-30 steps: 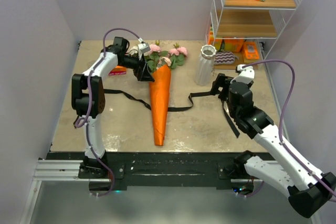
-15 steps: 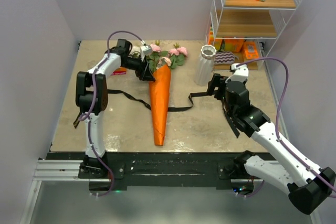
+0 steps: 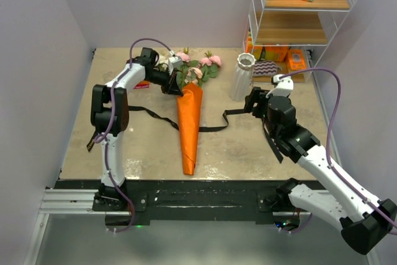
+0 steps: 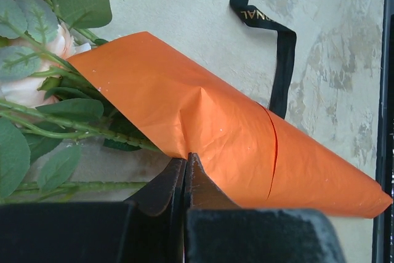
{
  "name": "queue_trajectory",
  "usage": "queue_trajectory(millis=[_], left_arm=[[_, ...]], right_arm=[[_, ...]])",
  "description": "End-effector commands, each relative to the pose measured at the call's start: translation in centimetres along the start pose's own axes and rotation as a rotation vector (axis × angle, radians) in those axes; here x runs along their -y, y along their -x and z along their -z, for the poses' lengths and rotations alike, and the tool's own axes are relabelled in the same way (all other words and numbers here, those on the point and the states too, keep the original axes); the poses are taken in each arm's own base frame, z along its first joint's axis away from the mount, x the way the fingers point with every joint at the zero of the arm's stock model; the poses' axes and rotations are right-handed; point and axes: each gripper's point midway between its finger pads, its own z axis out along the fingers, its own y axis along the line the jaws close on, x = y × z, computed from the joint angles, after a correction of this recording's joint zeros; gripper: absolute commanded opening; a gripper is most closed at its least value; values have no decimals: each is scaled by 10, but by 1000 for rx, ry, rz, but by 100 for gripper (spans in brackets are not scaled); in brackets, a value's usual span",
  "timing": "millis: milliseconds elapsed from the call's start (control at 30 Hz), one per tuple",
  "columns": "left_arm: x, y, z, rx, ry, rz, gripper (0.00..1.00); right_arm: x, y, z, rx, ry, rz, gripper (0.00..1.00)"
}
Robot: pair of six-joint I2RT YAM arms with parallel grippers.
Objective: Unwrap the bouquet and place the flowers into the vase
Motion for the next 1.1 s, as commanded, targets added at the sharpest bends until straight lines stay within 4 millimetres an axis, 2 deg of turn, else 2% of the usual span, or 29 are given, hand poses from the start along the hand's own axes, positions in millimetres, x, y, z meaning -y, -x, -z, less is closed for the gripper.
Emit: queue_trajectory(millis=[0, 100, 133, 200, 233, 333, 400, 433, 467, 500, 533, 567, 700, 800, 933, 1067], left_arm=[[23, 51, 25, 56, 37, -76, 0], [34, 72, 37, 80, 50, -82, 0], [38, 86, 43, 98, 67, -99, 0], [45, 99, 51, 112, 75, -100, 0], [52, 114, 59, 133, 88, -122, 0], [69, 132, 69, 169, 76, -125, 0], [80, 134, 65, 171, 55, -115, 0], [85, 135, 64, 169, 49, -114, 4], [90, 133, 61, 161, 38, -109, 19], [91, 125, 56, 148, 30, -90, 64], [94, 123, 56, 145, 26, -87, 89], [91, 119, 55, 140, 38, -85, 99], [79, 84, 49, 73, 90, -56, 99], [76, 75, 51, 52, 138, -69, 99], [81, 102, 58, 99, 191, -131, 99], [88, 127, 55, 123, 238, -200, 99]], right_arm=[[-9, 15, 6, 49, 52, -33, 73], [-10, 14, 8, 48, 60, -39, 73], [-10, 12, 8, 43, 67, -37, 73], [-10, 12, 8, 46, 70, -42, 73], [-11, 11, 9, 46, 74, -44, 72], [-12, 10, 10, 46, 83, -48, 72], [-12, 9, 10, 42, 83, -48, 72], [-11, 9, 10, 42, 83, -48, 73], [-11, 7, 10, 40, 82, -50, 73], [-10, 7, 10, 39, 80, -51, 75], [-10, 6, 11, 38, 78, -53, 79], [-9, 5, 11, 34, 78, -51, 80], [-7, 3, 12, 30, 73, -50, 85], [-7, -1, 12, 23, 75, -47, 87], [-6, -10, 9, 6, 70, -49, 87], [-4, -14, 8, 0, 64, -53, 87]])
